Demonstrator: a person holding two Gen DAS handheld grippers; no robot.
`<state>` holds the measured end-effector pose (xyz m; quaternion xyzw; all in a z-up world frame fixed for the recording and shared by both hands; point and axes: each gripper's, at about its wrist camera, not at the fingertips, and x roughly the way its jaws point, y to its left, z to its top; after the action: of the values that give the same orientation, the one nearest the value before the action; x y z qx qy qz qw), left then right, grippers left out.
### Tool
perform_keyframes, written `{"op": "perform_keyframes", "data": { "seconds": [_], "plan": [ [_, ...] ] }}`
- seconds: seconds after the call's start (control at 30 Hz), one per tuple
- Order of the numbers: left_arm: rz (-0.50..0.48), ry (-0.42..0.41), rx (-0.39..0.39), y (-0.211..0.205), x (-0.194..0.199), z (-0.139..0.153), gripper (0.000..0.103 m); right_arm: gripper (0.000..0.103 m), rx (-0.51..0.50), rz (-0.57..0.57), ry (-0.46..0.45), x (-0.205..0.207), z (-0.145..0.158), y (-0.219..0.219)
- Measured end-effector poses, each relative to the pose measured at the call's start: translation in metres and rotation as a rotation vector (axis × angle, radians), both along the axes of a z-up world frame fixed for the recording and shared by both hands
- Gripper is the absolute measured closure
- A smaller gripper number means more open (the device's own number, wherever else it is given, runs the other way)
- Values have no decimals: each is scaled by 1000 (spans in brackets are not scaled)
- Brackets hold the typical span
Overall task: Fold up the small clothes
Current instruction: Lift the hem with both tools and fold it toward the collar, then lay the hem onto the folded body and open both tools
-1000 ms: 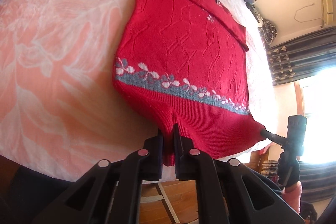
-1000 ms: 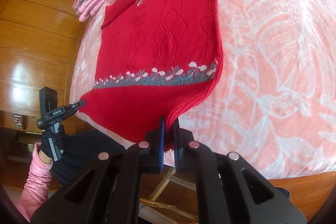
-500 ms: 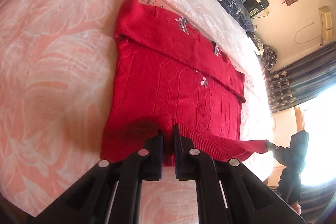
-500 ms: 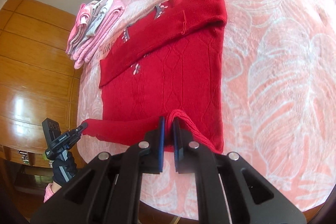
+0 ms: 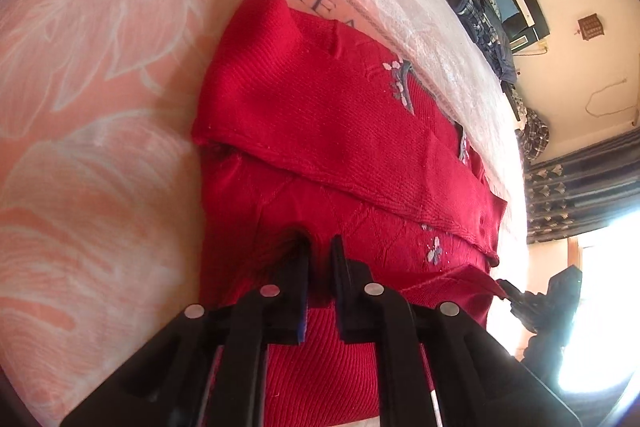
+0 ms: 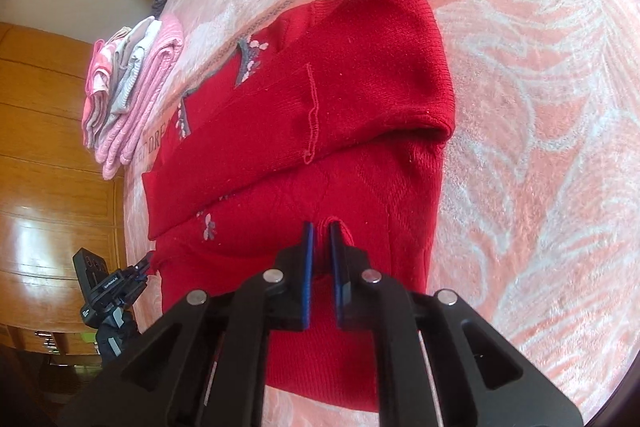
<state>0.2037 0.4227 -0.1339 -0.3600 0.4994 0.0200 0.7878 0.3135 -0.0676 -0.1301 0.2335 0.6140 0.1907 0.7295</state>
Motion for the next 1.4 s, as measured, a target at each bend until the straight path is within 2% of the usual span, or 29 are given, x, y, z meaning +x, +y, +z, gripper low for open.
{"op": "perform_keyframes", "data": {
  "seconds": [0.07,0.13,0.23,0.37,0.4,0.5,0.63,0.8,0.9,0.93,0.97,1.03,1.1,1.27,1.4],
  "plan": [
    [4,-15,-54,10,4,-1,90,88,-34,10,-1,4,-7,1],
    [2,-40,-53,19,3,5,87,79,-45,4,6,7,-13,-3],
    [-13,-101,27,36,0,22,87,78,-14,-23,-7,9,-11,-13],
    [-79,-166,127,40,-1,37,87,78,2,-27,-68,12,9,-22],
    [-103,-176,144,36,0,39,87,75,15,-28,-78,14,14,-23],
    [-199,-167,222,17,9,39,86,70,30,-19,-106,16,23,-20],
    [-315,-129,350,-15,21,29,78,69,16,33,-110,16,22,-4],
    [-360,-73,454,-32,27,11,70,68,-36,108,-111,13,12,14],
    [-373,-69,459,-32,29,4,72,65,-65,155,-121,12,9,21],
    [-382,-71,458,-33,29,2,76,63,-76,169,-127,11,8,22],
    [-391,-78,460,-34,29,1,89,61,-83,181,-131,11,7,23],
    [-405,-93,468,-36,27,1,98,58,-91,197,-137,12,5,23],
    [-404,-107,463,-35,26,3,99,58,-102,211,-140,14,3,23],
    [-367,-147,393,-25,22,11,99,58,-115,239,-134,17,-9,26],
    [-366,-169,383,-24,21,14,99,58,-126,255,-138,20,-18,32]
  ]
}}
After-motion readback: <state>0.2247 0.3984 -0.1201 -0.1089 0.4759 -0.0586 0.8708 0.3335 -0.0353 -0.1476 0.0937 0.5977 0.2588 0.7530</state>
